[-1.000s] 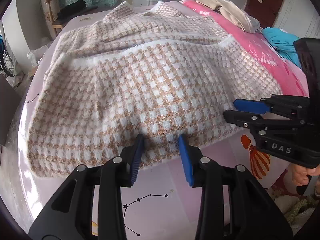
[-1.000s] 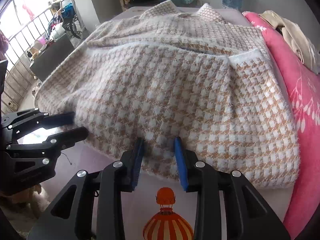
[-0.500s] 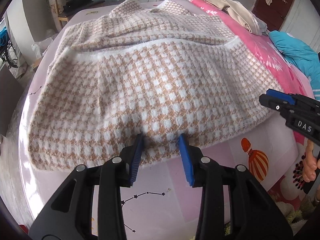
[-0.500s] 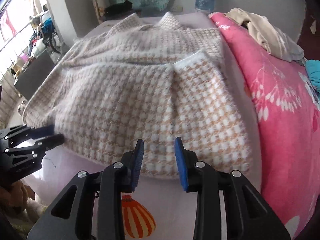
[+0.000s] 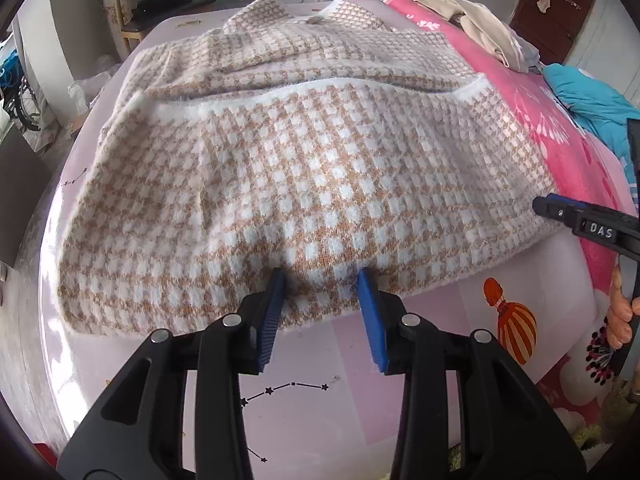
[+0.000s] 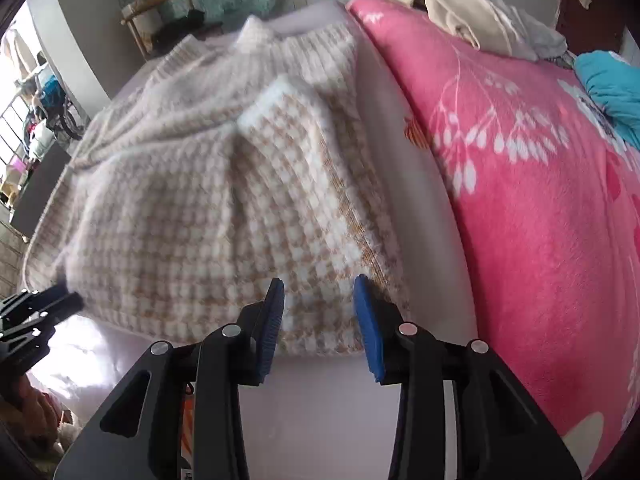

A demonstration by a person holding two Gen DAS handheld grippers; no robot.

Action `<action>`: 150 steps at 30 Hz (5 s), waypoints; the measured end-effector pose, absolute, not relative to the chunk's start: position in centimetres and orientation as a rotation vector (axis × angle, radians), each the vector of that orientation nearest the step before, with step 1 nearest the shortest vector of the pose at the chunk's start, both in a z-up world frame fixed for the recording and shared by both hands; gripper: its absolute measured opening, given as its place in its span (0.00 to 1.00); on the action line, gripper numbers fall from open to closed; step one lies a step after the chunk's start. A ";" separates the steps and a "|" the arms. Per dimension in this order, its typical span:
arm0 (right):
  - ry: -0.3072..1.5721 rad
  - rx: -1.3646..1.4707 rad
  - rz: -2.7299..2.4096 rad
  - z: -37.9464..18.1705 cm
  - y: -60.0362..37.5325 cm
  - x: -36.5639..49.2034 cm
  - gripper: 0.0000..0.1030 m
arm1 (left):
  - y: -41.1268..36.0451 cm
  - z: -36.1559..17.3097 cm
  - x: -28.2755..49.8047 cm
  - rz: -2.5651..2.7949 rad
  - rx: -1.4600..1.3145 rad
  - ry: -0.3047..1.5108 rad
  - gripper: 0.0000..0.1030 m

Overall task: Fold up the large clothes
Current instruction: 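Pull both grippers back from the folded coat edge, then move both open grippers across the coat toward its collar end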

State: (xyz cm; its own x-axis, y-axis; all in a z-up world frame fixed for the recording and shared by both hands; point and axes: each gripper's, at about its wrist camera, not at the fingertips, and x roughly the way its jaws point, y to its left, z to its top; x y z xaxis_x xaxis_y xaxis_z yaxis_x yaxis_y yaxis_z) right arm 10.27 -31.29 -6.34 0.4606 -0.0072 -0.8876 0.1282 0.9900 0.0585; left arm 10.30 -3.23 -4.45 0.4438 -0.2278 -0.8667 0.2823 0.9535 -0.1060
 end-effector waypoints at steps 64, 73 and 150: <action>0.868 -0.151 0.344 -7.1 -15.9 30.4 0.95 | 2.2 -1.6 15.4 -0.244 -0.019 0.965 0.66; 0.868 -0.151 0.343 -7.1 -15.9 30.4 0.95 | 2.7 -1.4 14.4 -0.225 -0.041 0.973 0.66; 1.120 0.020 0.182 -7.1 -20.0 20.9 0.95 | 3.4 -2.9 18.7 -0.104 -0.007 1.033 0.66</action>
State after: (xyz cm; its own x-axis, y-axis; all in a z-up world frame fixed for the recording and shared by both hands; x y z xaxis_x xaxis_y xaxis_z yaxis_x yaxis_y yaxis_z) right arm 20.93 -20.03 -7.10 0.4228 0.1553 -0.8928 -0.1352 0.9850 0.1074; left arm 18.71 3.39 -2.90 0.5074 -0.0895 -0.8571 0.0825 0.9951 -0.0551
